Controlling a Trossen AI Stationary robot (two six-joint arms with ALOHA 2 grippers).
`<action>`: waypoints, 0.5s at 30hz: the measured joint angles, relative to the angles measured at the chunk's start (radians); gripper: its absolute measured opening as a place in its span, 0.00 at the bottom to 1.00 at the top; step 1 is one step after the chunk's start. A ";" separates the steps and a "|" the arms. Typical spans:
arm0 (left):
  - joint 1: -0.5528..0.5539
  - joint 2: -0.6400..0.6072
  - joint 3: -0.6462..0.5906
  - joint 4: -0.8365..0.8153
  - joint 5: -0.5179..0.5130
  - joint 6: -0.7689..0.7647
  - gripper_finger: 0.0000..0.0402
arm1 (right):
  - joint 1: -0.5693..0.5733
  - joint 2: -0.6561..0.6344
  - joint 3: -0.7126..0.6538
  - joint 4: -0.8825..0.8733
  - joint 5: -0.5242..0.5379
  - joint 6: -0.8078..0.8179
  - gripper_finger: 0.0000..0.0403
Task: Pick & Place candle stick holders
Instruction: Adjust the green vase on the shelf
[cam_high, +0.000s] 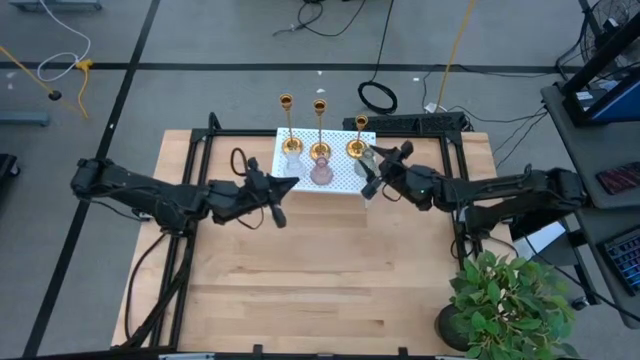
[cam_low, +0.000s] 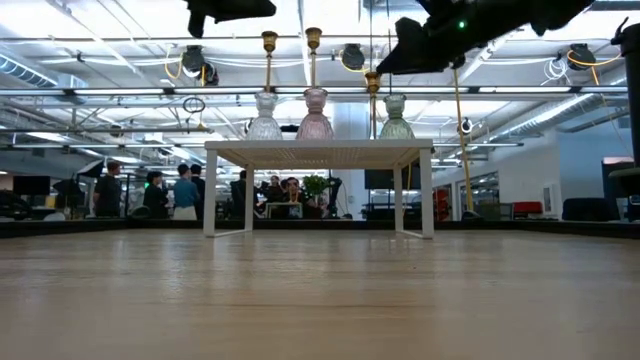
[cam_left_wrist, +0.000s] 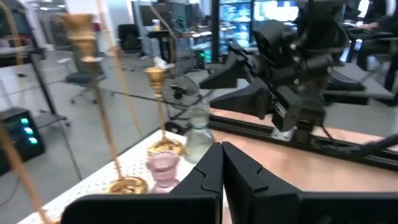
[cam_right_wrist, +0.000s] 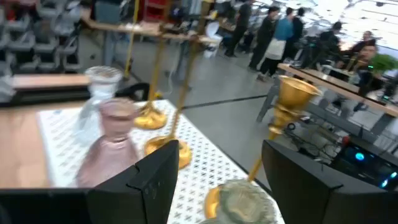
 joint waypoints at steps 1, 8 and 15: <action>-0.001 -0.006 0.000 -0.005 -0.014 0.000 0.01 | -0.011 0.000 -0.017 0.034 0.000 0.001 0.55; -0.002 -0.013 0.000 -0.030 -0.053 0.006 0.01 | -0.076 0.000 -0.081 0.133 -0.036 0.014 0.55; -0.001 -0.012 0.000 -0.022 -0.056 0.030 0.01 | -0.126 0.013 -0.108 0.128 -0.106 0.061 0.55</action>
